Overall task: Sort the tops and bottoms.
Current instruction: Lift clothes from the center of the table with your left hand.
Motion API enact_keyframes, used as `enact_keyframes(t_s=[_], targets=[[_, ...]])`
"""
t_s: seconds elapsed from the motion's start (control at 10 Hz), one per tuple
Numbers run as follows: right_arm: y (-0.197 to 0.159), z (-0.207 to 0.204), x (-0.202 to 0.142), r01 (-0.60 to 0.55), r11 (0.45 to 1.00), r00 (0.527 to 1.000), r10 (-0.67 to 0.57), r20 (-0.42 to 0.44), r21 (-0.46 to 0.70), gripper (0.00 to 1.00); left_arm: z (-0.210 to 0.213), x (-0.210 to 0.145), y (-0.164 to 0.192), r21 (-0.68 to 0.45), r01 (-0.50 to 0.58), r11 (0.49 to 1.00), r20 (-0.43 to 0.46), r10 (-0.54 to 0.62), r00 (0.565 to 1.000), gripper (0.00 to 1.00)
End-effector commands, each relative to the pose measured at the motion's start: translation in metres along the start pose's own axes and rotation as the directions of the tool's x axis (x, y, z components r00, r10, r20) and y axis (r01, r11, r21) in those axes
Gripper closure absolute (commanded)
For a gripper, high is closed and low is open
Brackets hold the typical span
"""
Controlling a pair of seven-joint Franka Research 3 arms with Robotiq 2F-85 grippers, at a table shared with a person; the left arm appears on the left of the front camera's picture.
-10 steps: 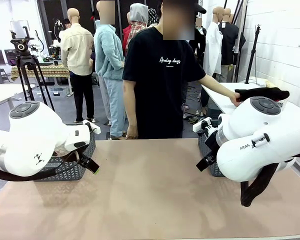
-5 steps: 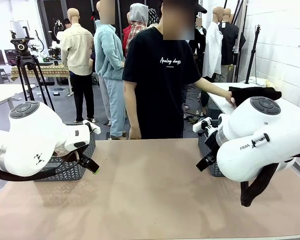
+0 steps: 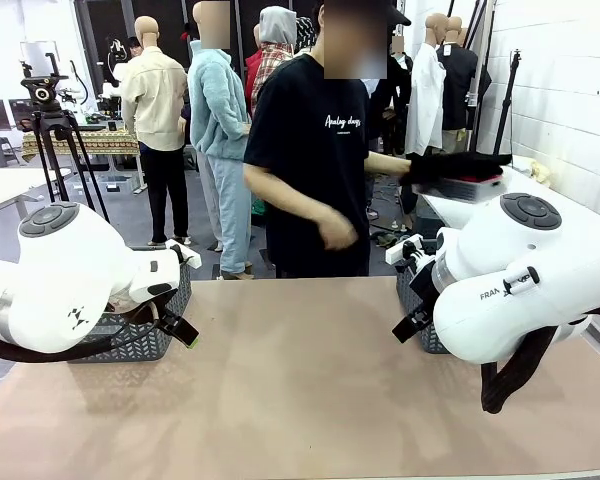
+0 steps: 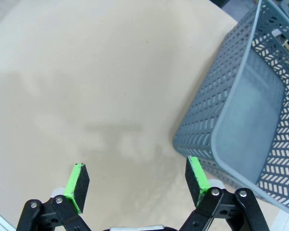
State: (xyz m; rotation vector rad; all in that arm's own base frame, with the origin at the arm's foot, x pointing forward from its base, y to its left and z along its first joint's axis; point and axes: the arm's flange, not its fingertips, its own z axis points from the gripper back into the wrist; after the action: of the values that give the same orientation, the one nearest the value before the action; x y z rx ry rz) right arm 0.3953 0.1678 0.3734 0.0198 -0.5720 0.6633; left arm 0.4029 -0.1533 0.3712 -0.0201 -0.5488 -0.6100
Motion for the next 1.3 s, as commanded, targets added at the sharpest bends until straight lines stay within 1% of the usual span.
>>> enact_keyframes(t_s=[0.0,0.8,0.9,1.0,1.1,1.2], targets=[[0.0,0.0,0.0,0.001,1.0,1.0,-0.001,0.0,0.0,0.0,0.0,0.0,0.002,0.0,-0.004,1.0,0.0,0.004,1.0,0.0],[0.0,0.0,0.0,0.0,1.0,1.0,0.0,0.0,0.0,0.0,0.0,0.0,0.0,0.0,0.0,1.0,0.0,0.0,1.0,0.0],[0.038,0.062,-0.001,-0.044,0.994,0.998,0.049,0.049,-0.105,0.0,0.074,-0.011,-0.021,0.097,0.011,0.995,0.161,-0.026,0.987,0.0],[0.048,0.106,0.015,-0.021,0.983,0.998,0.032,0.055,-0.184,0.0,0.102,-0.038,-0.028,0.135,0.003,0.991,0.253,-0.038,0.967,0.0],[0.049,0.134,0.014,-0.04,0.966,0.996,0.06,0.072,-0.254,0.0,0.12,-0.057,-0.025,0.142,-0.026,0.99,0.272,-0.014,0.962,0.0],[0.061,0.149,0.002,-0.039,0.962,0.991,0.072,0.113,-0.269,0.0,0.148,-0.05,-0.021,0.155,-0.061,0.986,0.284,0.014,0.959,0.0]])
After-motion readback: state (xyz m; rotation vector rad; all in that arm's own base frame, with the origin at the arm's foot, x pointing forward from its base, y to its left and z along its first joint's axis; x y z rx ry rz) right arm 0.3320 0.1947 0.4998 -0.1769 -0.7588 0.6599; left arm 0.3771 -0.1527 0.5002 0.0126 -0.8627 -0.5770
